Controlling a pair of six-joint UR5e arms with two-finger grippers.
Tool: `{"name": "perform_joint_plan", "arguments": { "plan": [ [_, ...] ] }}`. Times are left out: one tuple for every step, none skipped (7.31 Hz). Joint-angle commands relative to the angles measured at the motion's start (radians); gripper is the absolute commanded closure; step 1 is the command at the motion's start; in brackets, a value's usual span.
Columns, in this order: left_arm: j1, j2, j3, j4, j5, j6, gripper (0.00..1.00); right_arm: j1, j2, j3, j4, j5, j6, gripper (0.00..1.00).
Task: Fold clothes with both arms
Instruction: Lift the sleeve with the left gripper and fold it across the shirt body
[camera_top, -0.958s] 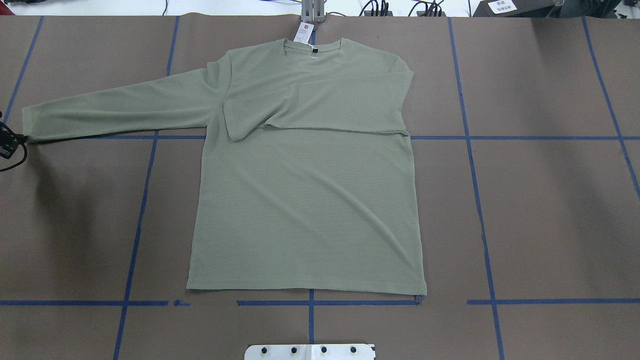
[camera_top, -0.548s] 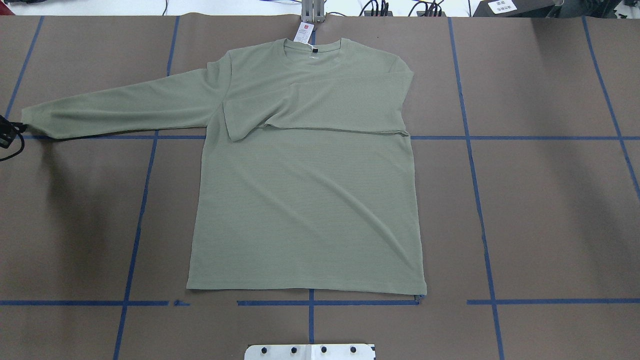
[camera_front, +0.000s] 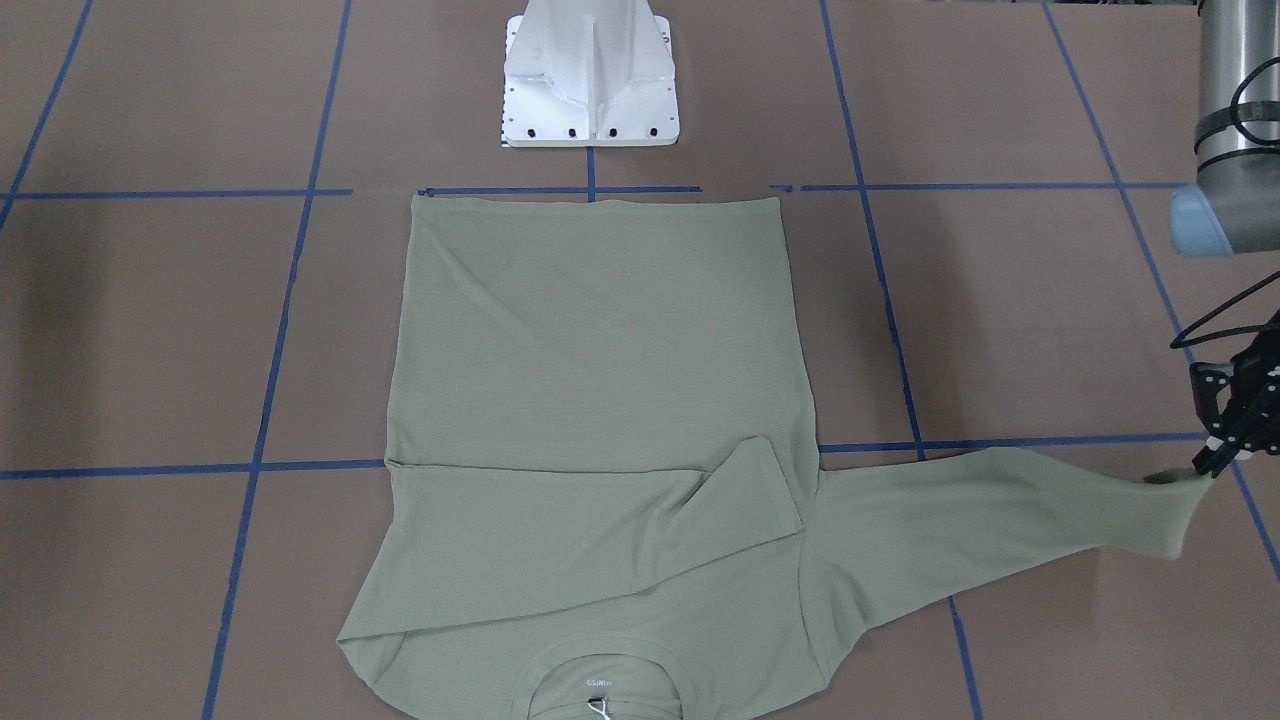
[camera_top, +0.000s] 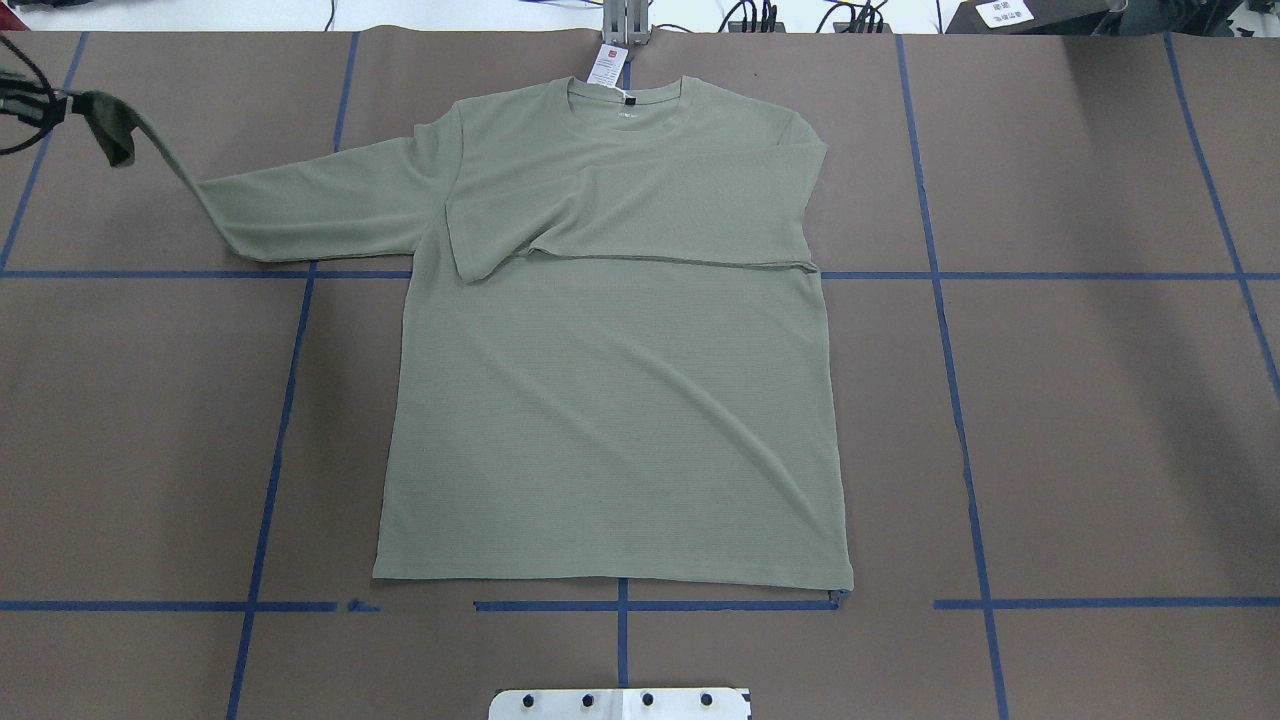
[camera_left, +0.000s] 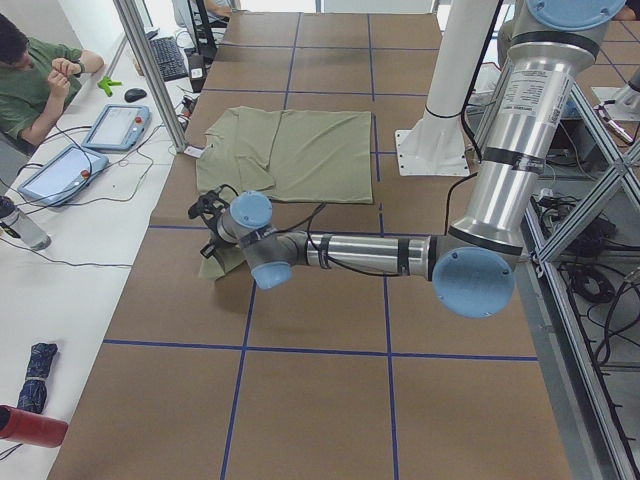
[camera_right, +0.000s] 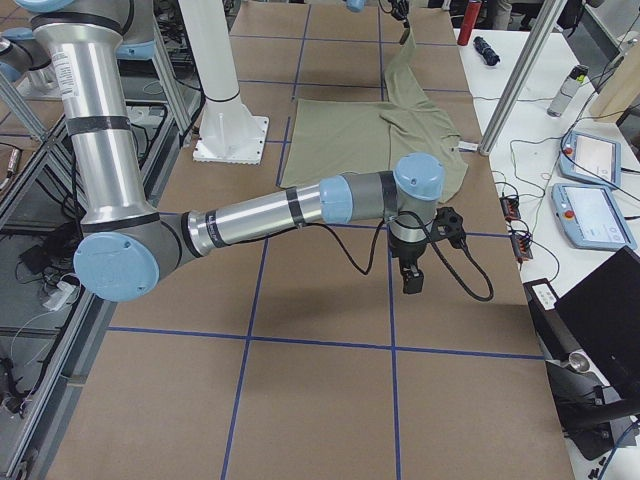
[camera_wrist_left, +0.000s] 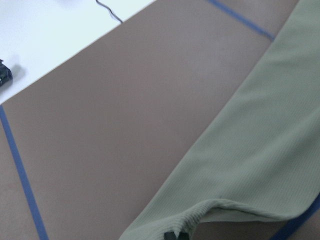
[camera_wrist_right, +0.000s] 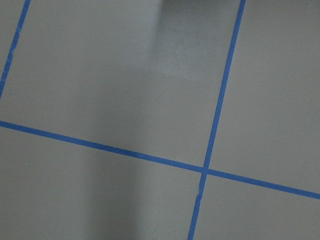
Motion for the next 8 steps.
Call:
{"name": "perform_joint_plan", "arguments": {
  "plan": [
    [0.046,-0.143,-0.144,0.172,0.009,-0.296,1.0,0.0,-0.007,0.001,0.0,0.0,0.001,0.0],
    [0.171,-0.196,-0.201,0.238,0.131,-0.447,1.0,0.003,-0.007,0.001,0.002,0.0,0.001,0.0],
    [0.303,-0.306,-0.201,0.346,0.275,-0.579,1.0,0.004,-0.007,0.001,0.002,0.0,0.001,0.0],
    [0.395,-0.422,-0.185,0.445,0.369,-0.679,1.0,0.004,-0.007,0.001,0.0,0.0,0.001,0.0],
    [0.463,-0.516,-0.127,0.471,0.434,-0.759,1.0,0.005,-0.008,-0.001,0.0,-0.002,0.003,0.0],
    [0.559,-0.62,-0.003,0.466,0.557,-0.789,1.0,0.005,-0.008,-0.001,0.0,-0.002,0.003,0.0],
    [0.633,-0.709,0.116,0.45,0.654,-0.791,1.0,0.008,-0.01,-0.001,0.0,-0.002,0.003,0.0],
    [0.686,-0.753,0.183,0.395,0.663,-0.783,1.0,0.013,-0.016,0.001,0.002,-0.002,0.003,0.0]
  ]
}}
